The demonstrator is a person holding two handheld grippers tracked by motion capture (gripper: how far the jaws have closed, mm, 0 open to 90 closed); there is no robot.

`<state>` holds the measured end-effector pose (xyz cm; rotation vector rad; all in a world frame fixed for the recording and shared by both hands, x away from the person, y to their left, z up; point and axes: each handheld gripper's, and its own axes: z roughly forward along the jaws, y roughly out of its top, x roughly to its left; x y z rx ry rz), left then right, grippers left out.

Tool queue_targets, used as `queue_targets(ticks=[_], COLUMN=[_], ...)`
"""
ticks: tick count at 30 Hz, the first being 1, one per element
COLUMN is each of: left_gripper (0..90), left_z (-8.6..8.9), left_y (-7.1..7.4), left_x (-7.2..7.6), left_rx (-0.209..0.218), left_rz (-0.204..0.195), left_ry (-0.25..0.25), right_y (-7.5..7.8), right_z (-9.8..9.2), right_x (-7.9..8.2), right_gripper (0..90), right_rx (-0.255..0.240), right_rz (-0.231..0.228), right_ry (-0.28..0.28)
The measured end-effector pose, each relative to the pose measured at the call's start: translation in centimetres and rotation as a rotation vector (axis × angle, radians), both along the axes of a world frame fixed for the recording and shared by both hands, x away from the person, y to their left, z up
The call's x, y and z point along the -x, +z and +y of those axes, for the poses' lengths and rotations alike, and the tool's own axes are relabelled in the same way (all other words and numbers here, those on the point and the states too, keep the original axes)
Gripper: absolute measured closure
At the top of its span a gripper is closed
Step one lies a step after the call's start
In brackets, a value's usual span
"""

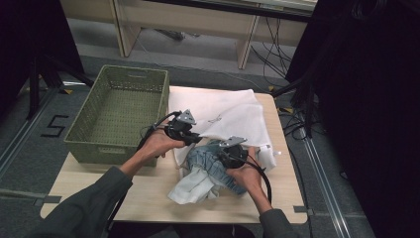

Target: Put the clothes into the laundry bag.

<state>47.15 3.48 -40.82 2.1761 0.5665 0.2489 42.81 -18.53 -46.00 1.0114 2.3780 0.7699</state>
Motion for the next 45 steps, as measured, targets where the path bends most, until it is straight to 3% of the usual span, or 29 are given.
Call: queue_targets(ticks=[1, 5, 6, 7, 8, 9, 11, 13, 14, 18, 21, 23, 24, 26, 27, 29, 30, 31, 32, 33, 34, 35, 36, 38, 39, 40, 41, 43, 45], left_gripper=[84.3, 84.2, 84.2, 84.2, 84.2, 84.1, 84.1, 84.1, 84.1, 84.1, 84.1, 84.1, 84.1, 84.1, 84.1, 84.0, 84.0, 84.0, 84.0, 84.0, 84.1, 84.1, 84.1, 84.2, 84.3, 84.4, 84.4, 84.6, 84.7], left_z=[0.2, 0.2, 0.2, 0.2, 0.1, 0.1, 0.3, 0.3, 0.2, 0.2, 0.2, 0.2, 0.2, 0.2, 0.2, 0.2, 0.2, 0.2, 0.2, 0.3, 0.2, 0.2, 0.2, 0.3, 0.1, 0.3, 0.5, 0.4, 0.5], left_y=[0.1, 0.0, 0.0, 0.0, 0.0, 0.0, 0.1, 0.0, -0.1, -0.1, 0.0, -0.1, -0.1, -0.1, -0.1, -0.1, -0.1, -0.1, -0.1, -0.1, -0.2, -0.2, -0.2, -0.1, -0.1, 0.1, 0.3, 0.5, 0.9], left_x=[-0.1, -0.2, -0.3, -0.3, -0.2, -0.2, -0.3, -0.3, -0.2, -0.2, -0.2, -0.2, -0.2, -0.2, -0.2, -0.2, -0.2, -0.2, -0.2, -0.2, -0.1, -0.1, -0.1, 0.0, 0.1, 0.0, 0.0, 0.1, 0.2], left_rx=[-0.016, 0.000, -0.002, -0.002, 0.000, 0.000, -0.016, -0.005, 0.016, 0.011, 0.013, 0.011, 0.011, 0.011, 0.010, 0.004, 0.000, -0.013, -0.014, -0.021, -0.009, -0.008, -0.007, -0.001, 0.028, 0.002, -0.002, 0.030, 0.042], left_rz=[-0.001, 0.011, -0.005, -0.005, 0.004, 0.010, 0.006, 0.016, 0.014, 0.016, 0.015, 0.016, 0.017, 0.017, 0.018, 0.020, 0.015, 0.013, 0.013, 0.013, 0.015, 0.017, 0.016, 0.013, 0.019, 0.010, 0.011, 0.016, 0.009], left_ry=[-0.008, -0.001, -0.009, -0.009, -0.003, -0.002, -0.010, -0.005, 0.003, 0.006, 0.007, 0.006, 0.006, 0.007, 0.008, 0.009, 0.002, -0.007, -0.009, -0.012, -0.004, -0.003, -0.003, -0.004, 0.008, -0.003, -0.011, 0.004, 0.005], right_y=[0.5, 2.4, 3.0, 3.0, 3.6, 4.5, 4.8, 5.5, 5.6, 5.1, 3.4, 1.9, 1.4, 0.0, -0.7, -3.0, -3.0, -3.2, -3.2, -3.2, -3.0, -2.8, -2.8, -1.9, -1.6, -1.0, -0.5, 1.0, 1.3], right_z=[0.1, 0.1, 0.1, 0.1, 0.1, 0.2, 0.4, 1.4, 1.9, 3.4, 4.6, 5.2, 5.5, 6.0, 6.3, 7.0, 7.0, 7.0, 7.1, 7.3, 7.1, 6.9, 6.6, 6.0, 6.0, 5.6, 5.4, 4.3, 3.9], right_x=[0.0, 1.1, 1.4, 1.4, 1.9, 2.7, 3.2, 4.8, 5.3, 6.2, 6.3, 6.4, 6.6, 6.7, 7.1, 7.5, 7.5, 7.6, 7.7, 7.8, 7.6, 7.3, 7.0, 6.6, 6.6, 6.2, 6.0, 4.9, 4.3], right_gripper=[77.1, 58.6, 54.2, 54.2, 51.9, 47.9, 46.7, 45.1, 44.5, 41.0, 33.6, 28.2, 26.3, 23.6, 22.9, 23.8, 23.8, 27.8, 37.7, 45.7, 58.7, 67.0, 74.1, 81.5, 82.7, 83.3, 83.5, 84.0, 84.2], right_rx=[-0.013, -0.090, -0.108, -0.108, -0.139, -0.210, -0.223, -0.223, -0.228, -0.211, -0.190, -0.185, -0.159, -0.104, -0.084, -0.024, -0.024, 0.031, 0.074, 0.062, 0.087, 0.092, 0.083, 0.063, 0.025, 0.033, 0.031, -0.014, -0.006], right_rz=[0.010, 0.005, -0.003, -0.003, -0.013, -0.017, -0.027, -0.050, -0.037, -0.010, 0.009, 0.052, 0.100, 0.089, 0.135, 0.089, 0.089, 0.081, 0.049, 0.045, 0.015, 0.033, 0.005, 0.057, 0.051, 0.005, -0.005, -0.060, -0.081], right_ry=[-0.017, 0.000, 0.005, 0.005, 0.015, 0.044, 0.046, 0.124, 0.156, 0.212, 0.247, 0.233, 0.226, 0.258, 0.226, 0.244, 0.244, 0.254, 0.263, 0.239, 0.229, 0.257, 0.240, 0.233, 0.207, 0.209, 0.193, 0.113, 0.123])
